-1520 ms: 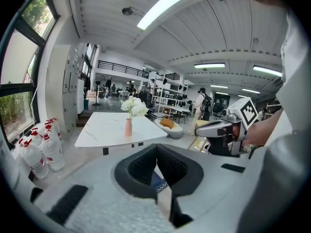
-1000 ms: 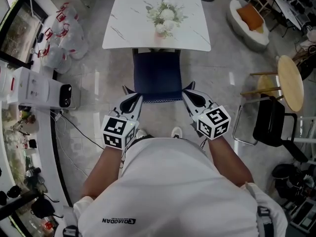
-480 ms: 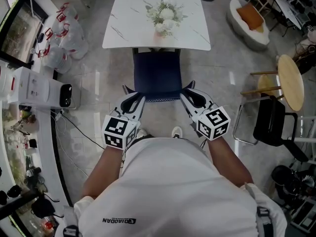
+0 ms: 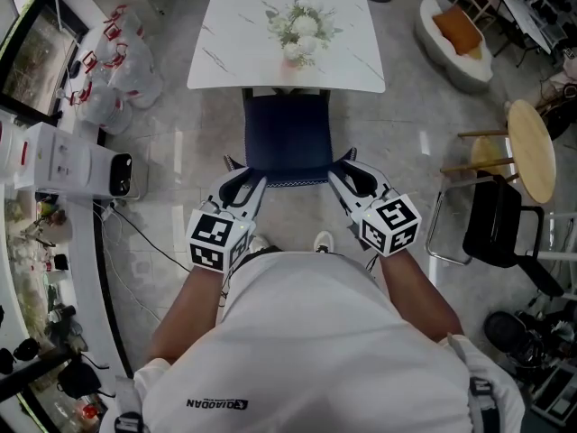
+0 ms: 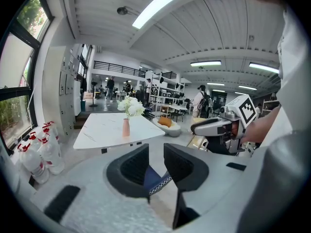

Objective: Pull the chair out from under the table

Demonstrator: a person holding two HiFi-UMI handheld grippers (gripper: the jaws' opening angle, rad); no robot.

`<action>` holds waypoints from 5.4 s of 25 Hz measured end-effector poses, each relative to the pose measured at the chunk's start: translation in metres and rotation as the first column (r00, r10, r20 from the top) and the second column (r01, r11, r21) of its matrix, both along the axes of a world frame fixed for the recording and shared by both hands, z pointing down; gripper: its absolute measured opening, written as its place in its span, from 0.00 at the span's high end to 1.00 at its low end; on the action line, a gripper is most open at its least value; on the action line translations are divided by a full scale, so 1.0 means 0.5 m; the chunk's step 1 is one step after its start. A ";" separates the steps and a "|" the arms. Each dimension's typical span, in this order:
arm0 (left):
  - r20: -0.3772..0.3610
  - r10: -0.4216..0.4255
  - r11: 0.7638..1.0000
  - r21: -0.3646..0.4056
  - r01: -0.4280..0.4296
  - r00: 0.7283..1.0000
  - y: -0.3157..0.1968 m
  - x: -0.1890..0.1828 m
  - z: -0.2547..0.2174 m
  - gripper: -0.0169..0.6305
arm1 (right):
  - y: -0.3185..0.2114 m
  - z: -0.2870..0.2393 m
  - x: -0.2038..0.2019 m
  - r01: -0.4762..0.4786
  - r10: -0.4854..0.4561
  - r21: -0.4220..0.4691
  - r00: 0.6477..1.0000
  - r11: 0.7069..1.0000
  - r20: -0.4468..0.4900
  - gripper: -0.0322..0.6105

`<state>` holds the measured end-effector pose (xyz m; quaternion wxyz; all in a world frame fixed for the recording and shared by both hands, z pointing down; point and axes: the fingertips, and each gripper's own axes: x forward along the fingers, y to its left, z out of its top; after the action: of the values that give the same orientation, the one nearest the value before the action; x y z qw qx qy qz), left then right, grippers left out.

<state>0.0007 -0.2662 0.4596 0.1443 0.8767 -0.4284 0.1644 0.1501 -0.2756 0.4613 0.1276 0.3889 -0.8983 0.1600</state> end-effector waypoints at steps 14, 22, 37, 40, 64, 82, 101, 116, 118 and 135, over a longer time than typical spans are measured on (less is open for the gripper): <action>0.005 0.022 1.000 -0.001 -0.022 1.000 -0.002 0.010 -0.001 0.79 | 0.003 0.002 0.000 0.014 -0.014 -0.005 1.000 1.000 -0.014 0.75; 0.149 0.095 0.995 -0.019 -0.093 0.984 -0.002 0.006 0.049 0.79 | 0.009 0.065 0.004 0.106 -0.108 -0.023 0.975 0.994 -0.193 0.75; 0.577 0.472 0.881 -0.291 -0.372 0.667 0.020 -0.001 0.367 0.78 | 0.015 0.349 0.024 0.384 -0.420 -0.226 0.555 0.895 -0.718 0.74; 0.578 0.501 0.865 -0.326 -0.381 0.644 0.020 -0.003 0.399 0.76 | 0.013 0.377 0.017 0.416 -0.452 -0.252 0.501 0.874 -0.738 0.71; 0.759 0.513 0.858 -0.438 -0.268 0.401 -0.031 -0.028 0.584 0.76 | -0.025 0.519 -0.006 0.462 -0.488 -0.299 0.371 0.835 -0.790 0.74; 0.718 0.543 0.836 -0.512 -0.198 0.436 0.121 -0.031 0.626 0.80 | 0.127 0.543 -0.010 0.584 -0.635 -0.356 0.386 0.730 -0.669 0.80; 0.721 0.513 0.855 -0.479 -0.199 0.467 0.274 -0.022 0.660 0.79 | 0.280 0.589 0.003 0.506 -0.574 -0.364 0.357 0.782 -0.737 0.80; 0.685 0.557 0.827 -0.507 -0.242 0.470 0.384 -0.029 0.639 0.79 | 0.390 0.567 -0.012 0.443 -0.551 -0.373 0.395 0.815 -0.735 0.79; 0.679 0.565 0.822 -0.512 -0.248 0.469 0.408 -0.032 0.640 0.79 | 0.413 0.567 -0.015 0.433 -0.545 -0.373 0.397 0.820 -0.738 0.79; 0.649 0.596 0.801 -0.520 -0.296 0.473 0.561 -0.041 0.632 0.78 | 0.564 0.561 -0.025 0.353 -0.508 -0.384 0.398 0.853 -0.764 0.78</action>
<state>-0.0198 0.0144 0.7756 0.0388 0.7540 -0.1633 0.6350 0.1376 0.0063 0.7418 0.6136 0.1584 -0.7734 -0.0159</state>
